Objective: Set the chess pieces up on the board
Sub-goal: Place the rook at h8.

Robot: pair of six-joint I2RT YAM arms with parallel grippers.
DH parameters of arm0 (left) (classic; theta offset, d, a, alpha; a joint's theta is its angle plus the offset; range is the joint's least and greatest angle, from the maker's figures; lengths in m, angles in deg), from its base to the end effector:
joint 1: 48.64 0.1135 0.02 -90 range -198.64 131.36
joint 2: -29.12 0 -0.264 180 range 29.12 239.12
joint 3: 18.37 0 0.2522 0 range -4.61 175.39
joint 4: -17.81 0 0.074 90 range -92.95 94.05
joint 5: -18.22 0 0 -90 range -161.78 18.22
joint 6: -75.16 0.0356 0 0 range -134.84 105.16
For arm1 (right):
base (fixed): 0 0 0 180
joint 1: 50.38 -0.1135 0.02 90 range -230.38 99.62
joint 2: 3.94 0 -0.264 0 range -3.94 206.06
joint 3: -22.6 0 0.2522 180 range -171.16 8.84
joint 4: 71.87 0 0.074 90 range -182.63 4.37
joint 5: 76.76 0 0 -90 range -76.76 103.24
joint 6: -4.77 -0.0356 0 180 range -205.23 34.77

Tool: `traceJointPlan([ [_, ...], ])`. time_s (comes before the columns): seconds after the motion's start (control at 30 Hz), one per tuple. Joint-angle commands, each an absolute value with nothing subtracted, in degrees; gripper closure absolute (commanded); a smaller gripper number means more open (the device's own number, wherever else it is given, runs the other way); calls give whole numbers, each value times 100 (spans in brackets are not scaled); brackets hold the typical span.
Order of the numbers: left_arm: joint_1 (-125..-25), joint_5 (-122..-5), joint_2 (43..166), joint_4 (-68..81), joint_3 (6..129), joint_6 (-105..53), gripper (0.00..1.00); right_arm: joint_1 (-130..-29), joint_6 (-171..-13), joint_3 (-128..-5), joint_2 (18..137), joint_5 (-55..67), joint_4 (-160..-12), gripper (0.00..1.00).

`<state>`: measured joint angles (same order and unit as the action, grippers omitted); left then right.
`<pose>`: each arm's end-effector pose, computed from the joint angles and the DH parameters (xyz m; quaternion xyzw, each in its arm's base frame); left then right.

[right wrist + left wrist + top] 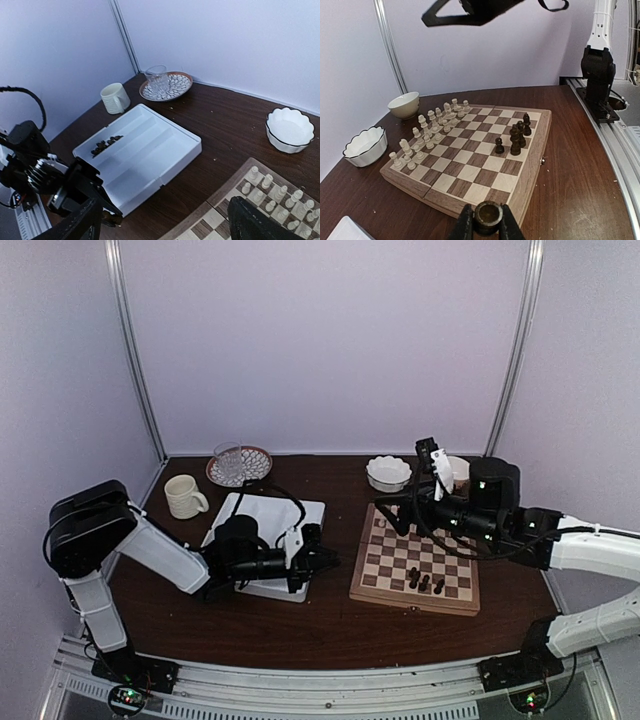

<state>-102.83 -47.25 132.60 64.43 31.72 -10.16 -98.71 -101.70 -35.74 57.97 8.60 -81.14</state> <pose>0.1855 -0.2824 0.1552 0.4819 0.5669 -0.4160 0.5228 0.1668 0.1918 0.3064 -0.2387 0.7442 0.3606 0.5091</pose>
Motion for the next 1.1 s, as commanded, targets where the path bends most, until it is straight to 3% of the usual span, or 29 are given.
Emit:
traceJointPlan([
  [0.0, -10326, -4751, 13470, 5841, 3863, -1129, 96, -9828, -9828, -3189, 5532, 1792, -8044, 10],
  [0.47, -10849, -4939, 14525, 4489, 5123, -992, 98, -9819, -9596, -2275, 4468, 3061, -7505, 10],
  [1.07, -10871, -5272, 15252, 3930, 5784, -1355, 94, -9826, -9622, -2143, 4309, 3043, -7378, 10],
])
